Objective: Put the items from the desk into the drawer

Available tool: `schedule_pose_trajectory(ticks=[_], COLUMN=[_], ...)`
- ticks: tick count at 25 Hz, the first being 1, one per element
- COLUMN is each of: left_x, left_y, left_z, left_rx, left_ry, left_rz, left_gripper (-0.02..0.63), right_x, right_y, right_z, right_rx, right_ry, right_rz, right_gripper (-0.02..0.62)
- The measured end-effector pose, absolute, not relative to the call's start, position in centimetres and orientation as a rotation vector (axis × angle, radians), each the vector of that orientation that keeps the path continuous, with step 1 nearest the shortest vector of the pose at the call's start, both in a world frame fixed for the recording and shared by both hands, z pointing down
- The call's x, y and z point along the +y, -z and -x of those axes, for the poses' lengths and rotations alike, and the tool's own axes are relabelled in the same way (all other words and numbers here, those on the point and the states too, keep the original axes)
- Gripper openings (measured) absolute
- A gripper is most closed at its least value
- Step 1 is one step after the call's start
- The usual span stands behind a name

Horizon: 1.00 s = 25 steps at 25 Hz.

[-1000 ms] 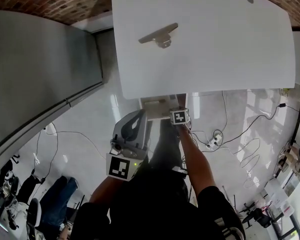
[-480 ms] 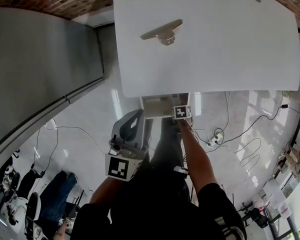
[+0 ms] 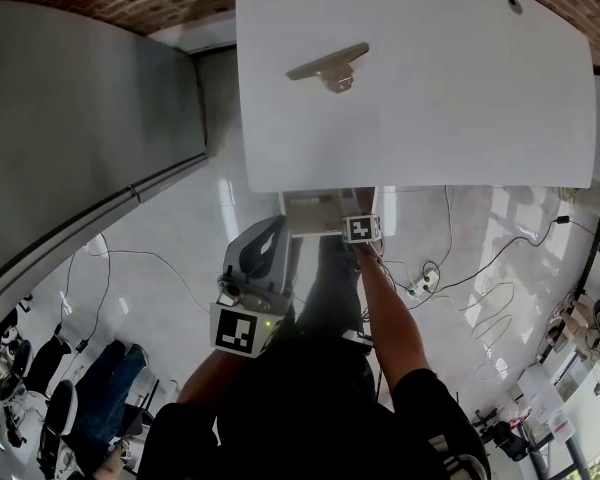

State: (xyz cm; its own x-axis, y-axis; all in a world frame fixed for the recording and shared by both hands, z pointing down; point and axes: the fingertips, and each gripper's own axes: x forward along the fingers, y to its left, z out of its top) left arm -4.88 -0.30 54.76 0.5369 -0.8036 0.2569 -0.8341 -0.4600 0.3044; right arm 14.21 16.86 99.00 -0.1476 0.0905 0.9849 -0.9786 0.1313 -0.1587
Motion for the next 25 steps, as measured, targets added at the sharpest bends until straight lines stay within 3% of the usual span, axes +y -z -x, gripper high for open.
schedule_pose_trajectory(ticks=[7,13,15,25], left_x=[0.1,0.1,0.2,-0.6], left_y=[-52.6,-49.2,-48.1,-41.8], left_z=[5.3,6.3,6.6,7.8], left_rx=[-1.357,-1.383,-1.391,-1.466], left_ry=[-0.042,0.012,0.023,0.134], left_rz=[-2.407,-2.443,-2.446,-2.477], left_gripper=[0.003,0.003,0.003,0.003], right_x=[13.6,9.5,7.7,-2.3], right_y=[-92.8,-83.4,-79.5,-58.1], right_z=[-12.5,-12.6,-12.8,-13.4], right_rx=[-1.538,-1.742,-1.812,-2.158], right_ry=[-1.221,-1.054,-1.026,-0.735], right_rz=[-1.017,-1.11,-1.177,-1.528], right_gripper=[0.236,0.054,0.028,0.002])
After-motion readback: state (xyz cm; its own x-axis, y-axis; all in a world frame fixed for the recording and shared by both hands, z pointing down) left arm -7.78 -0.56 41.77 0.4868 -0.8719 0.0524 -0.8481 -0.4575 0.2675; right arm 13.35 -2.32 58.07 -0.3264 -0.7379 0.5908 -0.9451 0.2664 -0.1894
